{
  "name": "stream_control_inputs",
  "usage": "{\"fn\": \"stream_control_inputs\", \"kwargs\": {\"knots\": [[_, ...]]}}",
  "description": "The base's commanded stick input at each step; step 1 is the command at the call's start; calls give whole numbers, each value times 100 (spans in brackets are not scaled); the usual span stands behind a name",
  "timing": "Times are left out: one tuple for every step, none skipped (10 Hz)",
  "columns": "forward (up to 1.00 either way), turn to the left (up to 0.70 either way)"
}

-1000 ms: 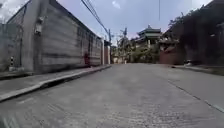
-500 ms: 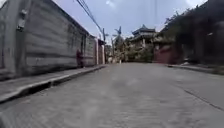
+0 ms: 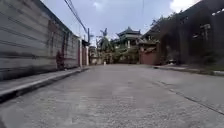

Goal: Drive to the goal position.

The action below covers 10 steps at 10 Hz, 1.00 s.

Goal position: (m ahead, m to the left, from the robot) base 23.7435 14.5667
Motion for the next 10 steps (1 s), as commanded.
{"fn": "stream_control_inputs", "kwargs": {"knots": [[100, 0], [100, 0], [100, 0], [100, 0], [100, 0], [100, 0], [100, 0], [100, 0], [100, 0], [100, 0]]}}
